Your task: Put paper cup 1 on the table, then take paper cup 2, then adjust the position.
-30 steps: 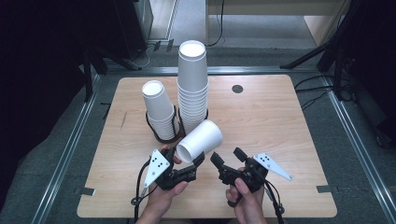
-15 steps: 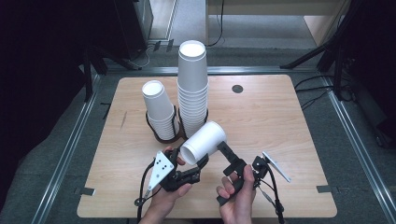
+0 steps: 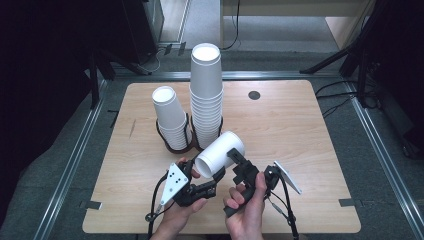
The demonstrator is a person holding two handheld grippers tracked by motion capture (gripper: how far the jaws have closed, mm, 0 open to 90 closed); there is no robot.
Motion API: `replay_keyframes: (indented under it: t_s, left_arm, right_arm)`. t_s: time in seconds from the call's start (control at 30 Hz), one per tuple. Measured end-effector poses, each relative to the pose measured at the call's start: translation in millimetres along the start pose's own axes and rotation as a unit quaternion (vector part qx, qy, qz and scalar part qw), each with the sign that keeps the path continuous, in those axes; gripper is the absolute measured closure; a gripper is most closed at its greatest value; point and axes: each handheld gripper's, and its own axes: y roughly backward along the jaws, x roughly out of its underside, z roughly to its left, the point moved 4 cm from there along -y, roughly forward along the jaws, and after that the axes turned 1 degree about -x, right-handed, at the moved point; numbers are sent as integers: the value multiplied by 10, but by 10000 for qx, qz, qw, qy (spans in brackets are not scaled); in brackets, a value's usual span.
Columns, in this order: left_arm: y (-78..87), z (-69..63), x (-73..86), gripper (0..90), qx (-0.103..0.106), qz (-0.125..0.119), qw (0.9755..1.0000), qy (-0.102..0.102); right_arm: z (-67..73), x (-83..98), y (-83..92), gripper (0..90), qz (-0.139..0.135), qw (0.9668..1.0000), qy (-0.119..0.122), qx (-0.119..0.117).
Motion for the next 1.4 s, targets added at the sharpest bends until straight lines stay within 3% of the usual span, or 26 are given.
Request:
replay_keyframes:
  t_s: [0.2, 0.7, 1.07, 1.27, 1.4]
  left_arm:
    - [-4, -26, 11, 244, 43, 15, 10000, -20]
    - [-14, -68, 32, 244, 124, 68, 9999, -36]
    - [-22, -84, 44, 244, 190, 79, 9998, -37]
    - [-25, -77, 59, 237, 212, 123, 9997, -58]
    - [-23, -58, 52, 213, 195, 335, 9992, 12]
  right_arm:
    - [5, 16, -49, 0, 123, 9997, -194, -73]
    - [10, 6, -136, 0, 195, 9992, -337, -120]
    - [-34, -81, -222, 0, 264, 9970, -676, -249]
    - [-69, -83, -225, 85, 233, 9958, -801, -370]
    - [-71, -74, -224, 121, 233, 9967, -695, -347]
